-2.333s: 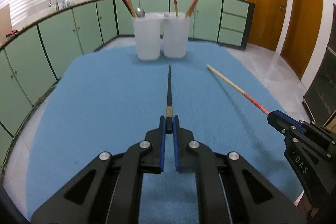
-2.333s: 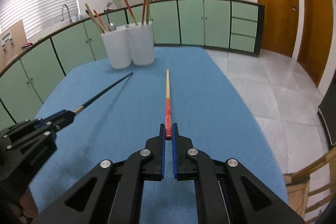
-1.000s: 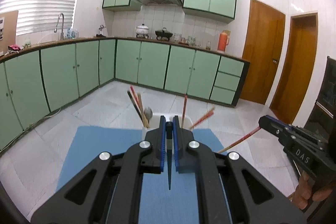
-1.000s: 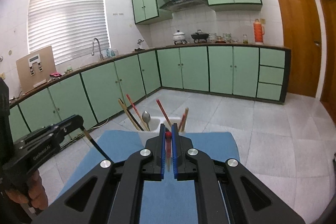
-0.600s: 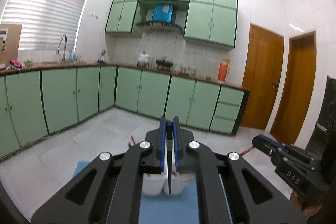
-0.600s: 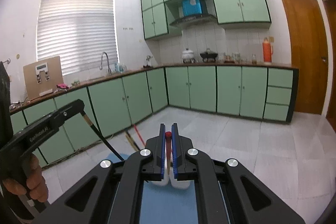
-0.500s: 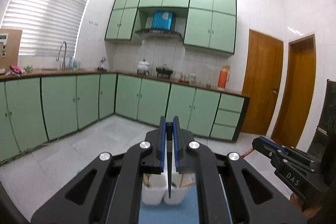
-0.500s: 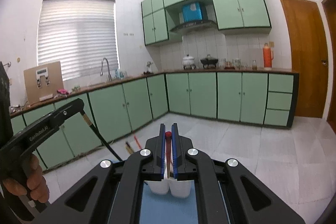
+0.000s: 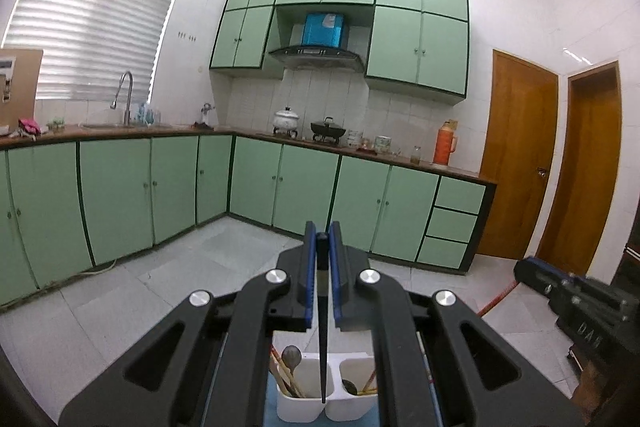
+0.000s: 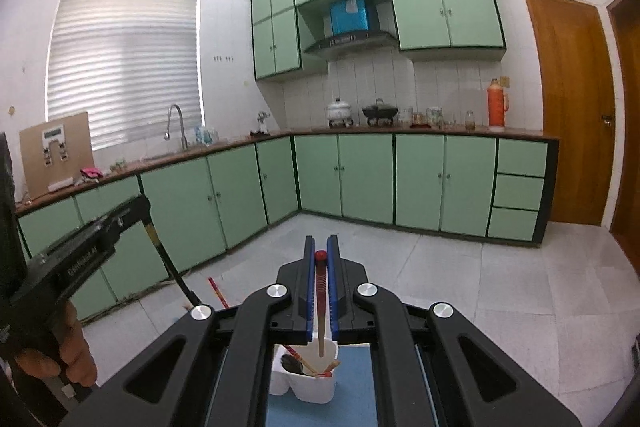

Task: Organize utensils

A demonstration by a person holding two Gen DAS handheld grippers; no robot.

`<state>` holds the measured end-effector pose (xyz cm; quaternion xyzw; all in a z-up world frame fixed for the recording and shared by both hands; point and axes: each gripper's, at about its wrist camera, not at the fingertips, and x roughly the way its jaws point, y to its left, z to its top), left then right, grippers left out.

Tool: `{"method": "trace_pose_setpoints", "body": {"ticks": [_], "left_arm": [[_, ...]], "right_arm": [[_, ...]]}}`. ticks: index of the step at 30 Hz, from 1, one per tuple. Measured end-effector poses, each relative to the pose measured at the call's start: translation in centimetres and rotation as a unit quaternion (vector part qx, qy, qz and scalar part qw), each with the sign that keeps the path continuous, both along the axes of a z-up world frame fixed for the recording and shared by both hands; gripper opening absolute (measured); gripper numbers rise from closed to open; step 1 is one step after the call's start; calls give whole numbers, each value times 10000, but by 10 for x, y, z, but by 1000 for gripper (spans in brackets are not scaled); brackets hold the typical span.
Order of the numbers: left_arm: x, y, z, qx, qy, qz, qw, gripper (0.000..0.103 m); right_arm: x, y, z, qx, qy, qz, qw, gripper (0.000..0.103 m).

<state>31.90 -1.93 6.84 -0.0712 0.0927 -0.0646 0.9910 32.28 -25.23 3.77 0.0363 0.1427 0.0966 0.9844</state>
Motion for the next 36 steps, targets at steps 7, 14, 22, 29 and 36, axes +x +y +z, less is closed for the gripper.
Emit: {"method": "trace_pose_setpoints", "body": {"ticks": [7,14,22,29,36], "left_arm": [[24,-3,-12,51,26,-7,10000,6],[43,-4,-45,180,322,49,9993,6],[57,2,-78,311,768,80,9965,6],[58,8,-97,398,1116,86,9929,11],[39,17,-89,314,1016,147,9942,44]], "right_arm": [[34,8,-28,-154,286,39,9995,6],[47,13,-52,-179,570,115,9981,6],[51,21,-71,-224,787,202,9964,6],[49,23,-79,-266,932,210,9951,13],[33,7,-65,-93,699,-10,9975,37]]}}
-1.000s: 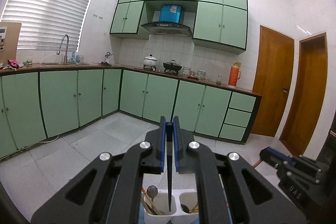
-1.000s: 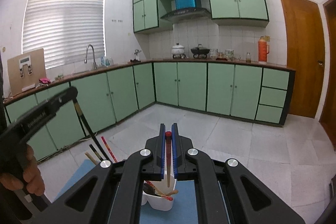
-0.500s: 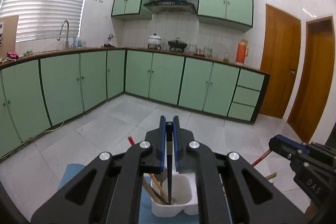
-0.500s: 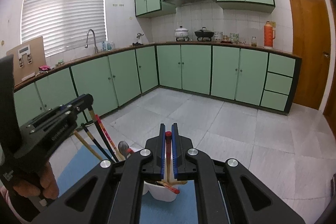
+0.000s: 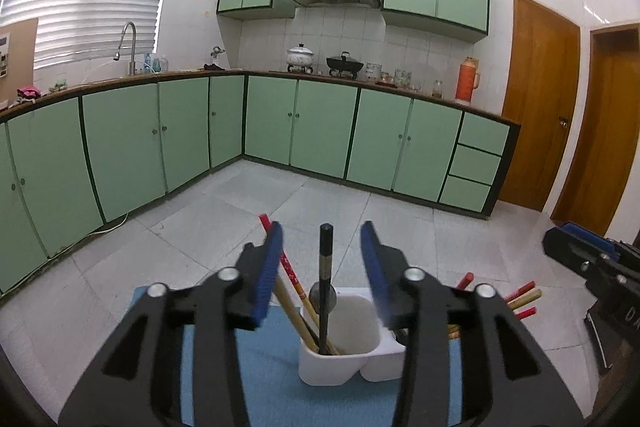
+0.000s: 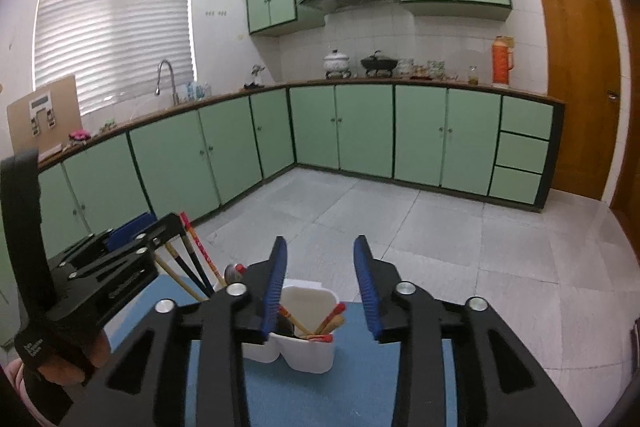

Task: Organize utensils

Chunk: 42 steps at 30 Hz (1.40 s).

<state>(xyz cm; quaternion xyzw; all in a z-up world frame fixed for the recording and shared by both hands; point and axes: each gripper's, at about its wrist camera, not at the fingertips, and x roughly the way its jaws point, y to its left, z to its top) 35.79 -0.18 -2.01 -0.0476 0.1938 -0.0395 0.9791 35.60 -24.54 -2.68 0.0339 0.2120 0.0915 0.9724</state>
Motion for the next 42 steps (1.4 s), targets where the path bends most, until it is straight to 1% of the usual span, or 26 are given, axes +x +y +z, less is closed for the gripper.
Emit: {"method": "trace_pose_setpoints", "body": {"ticks": [2,3,5,6,8,9,10,11,13,15,16,22,23,27,29,33,42], "left_arm": [[-8,3,4,-28,-42,13,10000,54],[-13,4,6,-29,-69,16,10000,57],[-23,6,9,-25,-112,9,9999,68],[-29,7,10,-26,-133,8,9999,70],[-42,9,10,-12,-145,13,9999,79],[-48,9,10,-10,-146,11,9999,81],[-52,9,10,-7,-142,11,9999,85],[-60,9,10,0,-133,-4,9999,87],[-71,10,8,34,-93,-31,9999,90],[-85,10,7,71,-38,-62,9999,93],[-92,11,7,60,-6,-85,9999,95],[-126,11,4,52,161,-143,9998,97],[-132,11,4,83,204,-163,9996,97],[-150,9,1,270,460,-260,9982,97],[-160,8,1,307,433,-253,9983,97],[-178,11,5,310,385,-276,9984,97],[-219,10,19,326,186,-330,9987,97]], "right_arm": [[-10,-6,4,61,-71,-74,9999,44],[-14,-9,5,81,-103,-105,9999,45],[-26,-16,7,133,-165,-176,9996,50],[-30,-18,7,157,-184,-203,9995,52],[-43,-24,8,223,-228,-280,9991,57],[-47,-27,9,246,-240,-295,9990,59],[-54,-29,9,268,-252,-314,9988,64],[-61,-31,9,276,-267,-333,9987,66],[-72,-32,9,276,-284,-339,9986,66],[-85,-33,8,268,-280,-330,9987,69],[-91,-33,8,265,-281,-326,9987,73],[-124,-27,4,292,-242,-173,9991,85],[-131,-25,4,259,-250,-161,9992,88],[-152,-18,2,188,-277,-112,9994,91],[-162,-16,2,197,-276,-93,9994,94],[-176,-12,4,206,-259,1,9995,96],[-207,1,13,153,-410,132,9990,97]]}}
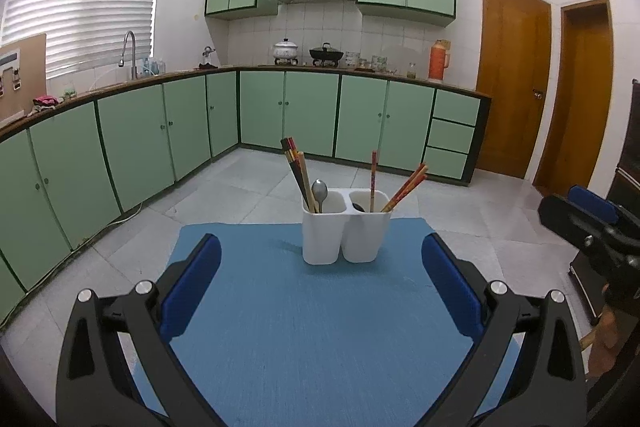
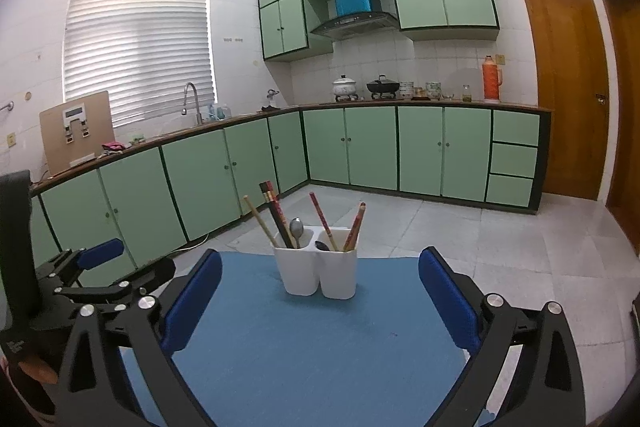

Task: Organize utensils

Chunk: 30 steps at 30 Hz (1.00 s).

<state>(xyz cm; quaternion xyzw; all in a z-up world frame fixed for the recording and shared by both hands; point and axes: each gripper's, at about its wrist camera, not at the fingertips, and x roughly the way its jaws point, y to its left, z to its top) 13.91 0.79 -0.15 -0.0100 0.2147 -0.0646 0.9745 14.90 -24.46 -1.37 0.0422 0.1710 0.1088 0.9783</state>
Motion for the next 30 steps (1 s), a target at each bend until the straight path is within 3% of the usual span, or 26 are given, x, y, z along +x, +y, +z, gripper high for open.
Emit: {"method": "trace_pose_setpoints", "body": {"ticks": [7,30], "left_arm": [[-21,-1,15,-11,-192,-39,9998,97],[-51,0,24,1,-484,-23,9988,97]], "right_arm": [[-17,5,5,-64,-111,52,9999,97],[-41,7,12,-119,-349,87,9993,97]]}}
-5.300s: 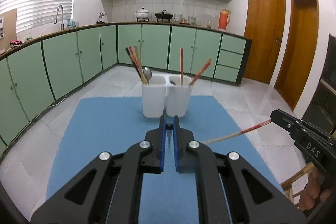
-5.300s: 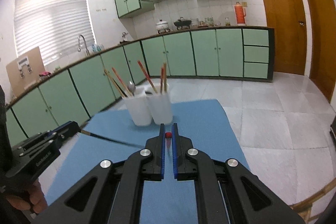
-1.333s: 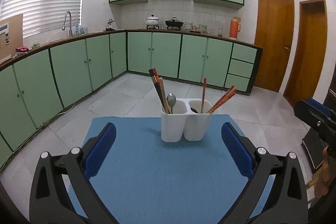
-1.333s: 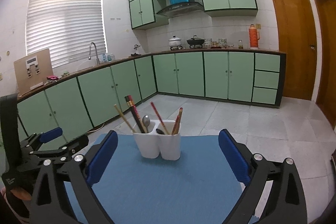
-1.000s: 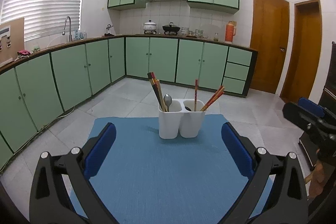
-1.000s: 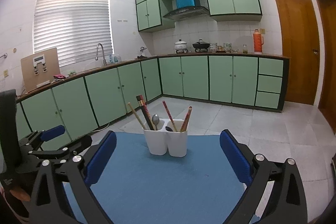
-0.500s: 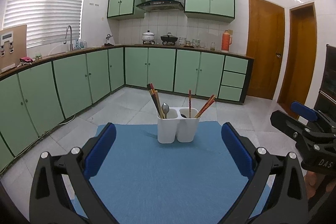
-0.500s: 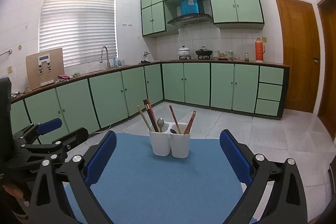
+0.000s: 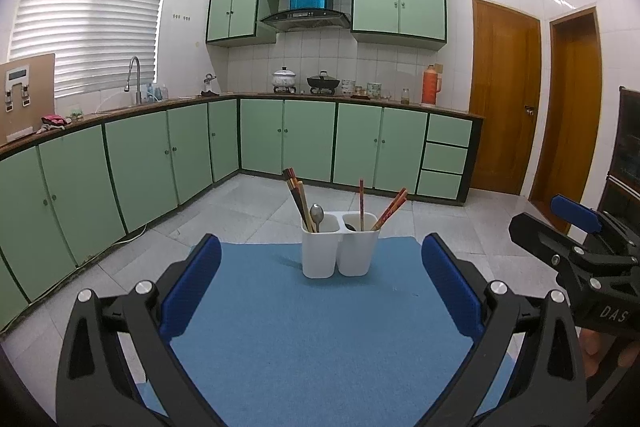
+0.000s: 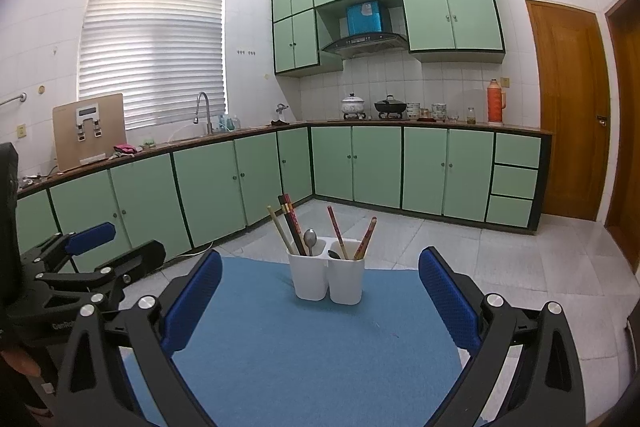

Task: Organize utensils

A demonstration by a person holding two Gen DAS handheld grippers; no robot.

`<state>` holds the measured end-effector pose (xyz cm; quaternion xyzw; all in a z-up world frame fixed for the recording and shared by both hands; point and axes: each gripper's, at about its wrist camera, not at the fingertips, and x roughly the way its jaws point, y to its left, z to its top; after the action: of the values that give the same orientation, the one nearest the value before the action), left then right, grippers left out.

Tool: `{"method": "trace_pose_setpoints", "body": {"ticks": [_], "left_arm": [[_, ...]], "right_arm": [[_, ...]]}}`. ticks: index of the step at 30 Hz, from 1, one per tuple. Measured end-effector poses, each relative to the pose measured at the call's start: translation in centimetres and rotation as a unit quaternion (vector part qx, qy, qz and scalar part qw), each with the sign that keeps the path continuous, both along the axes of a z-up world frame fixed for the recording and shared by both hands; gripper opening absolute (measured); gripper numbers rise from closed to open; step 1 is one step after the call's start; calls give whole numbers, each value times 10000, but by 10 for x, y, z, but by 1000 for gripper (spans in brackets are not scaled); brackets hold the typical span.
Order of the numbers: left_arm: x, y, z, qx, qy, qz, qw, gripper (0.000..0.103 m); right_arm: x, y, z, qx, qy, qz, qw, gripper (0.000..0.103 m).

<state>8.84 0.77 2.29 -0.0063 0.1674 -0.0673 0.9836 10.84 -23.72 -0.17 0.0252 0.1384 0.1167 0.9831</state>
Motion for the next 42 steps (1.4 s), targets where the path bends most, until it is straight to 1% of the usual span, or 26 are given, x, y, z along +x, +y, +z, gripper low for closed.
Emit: {"method": "trace_pose_setpoints", "body": {"ticks": [42], "left_arm": [[0,6,-1,-8,5,16,10000,97]], "right_arm": [[-1,0,-1,6,9,1,10000,97]]}}
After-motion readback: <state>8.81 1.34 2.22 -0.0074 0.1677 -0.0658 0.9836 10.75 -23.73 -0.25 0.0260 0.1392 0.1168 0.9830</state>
